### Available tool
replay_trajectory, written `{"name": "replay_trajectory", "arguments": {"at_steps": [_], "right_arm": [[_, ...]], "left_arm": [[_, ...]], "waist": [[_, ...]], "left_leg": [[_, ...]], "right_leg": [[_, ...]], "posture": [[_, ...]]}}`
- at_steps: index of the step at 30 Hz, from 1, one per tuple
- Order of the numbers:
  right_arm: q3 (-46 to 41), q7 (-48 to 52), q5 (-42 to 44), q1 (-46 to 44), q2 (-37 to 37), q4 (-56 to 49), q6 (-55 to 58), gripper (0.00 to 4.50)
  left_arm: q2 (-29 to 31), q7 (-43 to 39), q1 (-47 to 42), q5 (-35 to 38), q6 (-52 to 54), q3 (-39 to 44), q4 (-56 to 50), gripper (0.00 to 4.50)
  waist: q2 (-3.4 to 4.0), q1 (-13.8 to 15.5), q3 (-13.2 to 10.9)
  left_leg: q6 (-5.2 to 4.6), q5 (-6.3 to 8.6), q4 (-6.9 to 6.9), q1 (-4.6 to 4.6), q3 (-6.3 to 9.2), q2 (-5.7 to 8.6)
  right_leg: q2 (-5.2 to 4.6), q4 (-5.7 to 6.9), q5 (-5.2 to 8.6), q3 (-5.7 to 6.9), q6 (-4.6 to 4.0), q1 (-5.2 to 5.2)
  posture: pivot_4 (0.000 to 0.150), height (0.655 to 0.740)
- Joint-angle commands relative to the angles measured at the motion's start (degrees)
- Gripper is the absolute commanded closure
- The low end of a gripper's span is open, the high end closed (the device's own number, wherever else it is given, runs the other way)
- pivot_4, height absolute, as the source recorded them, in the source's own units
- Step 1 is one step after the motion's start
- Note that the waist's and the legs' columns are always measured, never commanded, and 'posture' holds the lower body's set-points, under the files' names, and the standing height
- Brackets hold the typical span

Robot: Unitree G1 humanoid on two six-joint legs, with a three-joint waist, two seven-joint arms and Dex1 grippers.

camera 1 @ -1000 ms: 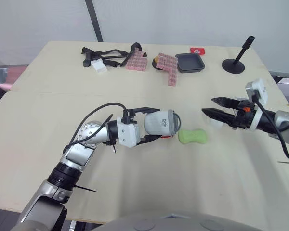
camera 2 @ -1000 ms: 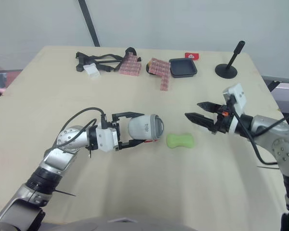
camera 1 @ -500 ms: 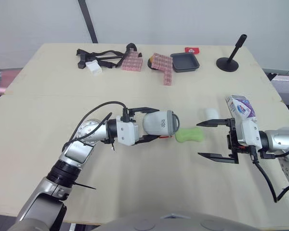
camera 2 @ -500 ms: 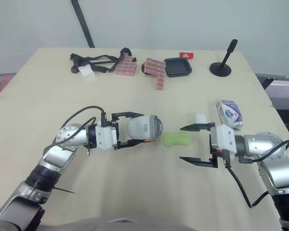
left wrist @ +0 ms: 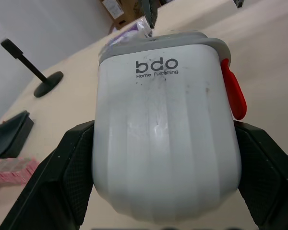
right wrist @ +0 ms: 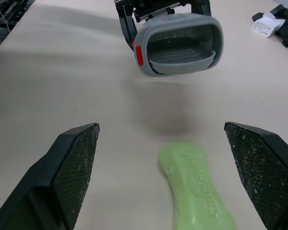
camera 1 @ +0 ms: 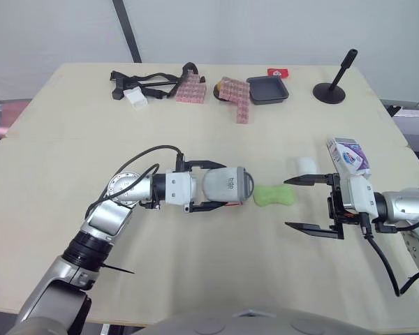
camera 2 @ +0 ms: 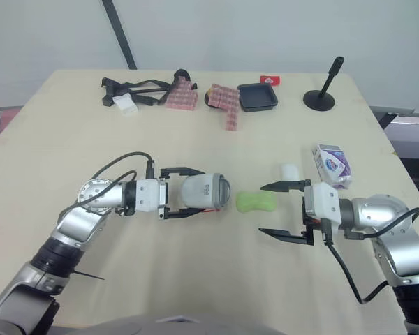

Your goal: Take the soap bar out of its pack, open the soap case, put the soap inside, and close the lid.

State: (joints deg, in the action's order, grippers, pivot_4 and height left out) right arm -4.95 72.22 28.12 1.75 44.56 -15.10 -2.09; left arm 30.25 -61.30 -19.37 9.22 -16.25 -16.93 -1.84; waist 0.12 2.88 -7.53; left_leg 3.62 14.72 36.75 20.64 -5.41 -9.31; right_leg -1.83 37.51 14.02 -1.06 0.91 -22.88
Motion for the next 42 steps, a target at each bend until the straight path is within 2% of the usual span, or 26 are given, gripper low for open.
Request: {"name": "replay_trajectory", "arguments": {"at_steps": [1,15,26,42], "right_arm": [[-1.5,-0.7,1.9,0.4,0.0,-2.1,1.1,0.02],[-4.7,-2.6,5.8,2.8,-1.5,-1.9,4.1,0.02],[-13.1,2.6,6.4,12.9,-1.2,4.0,0.7,0.02],[-13.1,2.6,5.3,14.8,-2.9,6.2,-0.5,0.02]], "left_arm": [[1.5,-1.5,-1.1,0.8,5.6,-0.1,-2.2,1.02],[3.7,-1.4,-4.2,-4.6,22.5,-2.6,-8.1,1.02],[5.6,-2.0,-7.7,-8.1,28.8,-4.2,-8.0,1.02],[6.4,-5.5,-14.4,-12.2,34.8,-8.9,-10.4,1.02]], "waist": [[0.00,0.0,0.0],[0.01,0.1,0.0],[0.02,0.2,0.0],[0.05,0.1,0.0]], "left_leg": [[0.00,0.00,0.00,-0.01,0.00,0.00],[-0.04,-0.02,0.00,0.05,-0.01,0.00],[-0.12,-0.05,0.00,0.37,0.00,0.00],[-0.22,-0.11,0.00,0.41,0.00,0.00]], "right_leg": [[-0.01,0.00,0.00,0.00,0.00,0.00],[-0.04,0.00,0.02,0.07,-0.05,-0.04],[-0.11,-0.06,0.04,0.21,-0.08,-0.07],[-0.16,-0.03,0.18,0.33,-0.34,-0.07]], "posture": [[0.150,0.7374],[0.150,0.7374],[0.150,0.7374],[0.150,0.7374]]}}
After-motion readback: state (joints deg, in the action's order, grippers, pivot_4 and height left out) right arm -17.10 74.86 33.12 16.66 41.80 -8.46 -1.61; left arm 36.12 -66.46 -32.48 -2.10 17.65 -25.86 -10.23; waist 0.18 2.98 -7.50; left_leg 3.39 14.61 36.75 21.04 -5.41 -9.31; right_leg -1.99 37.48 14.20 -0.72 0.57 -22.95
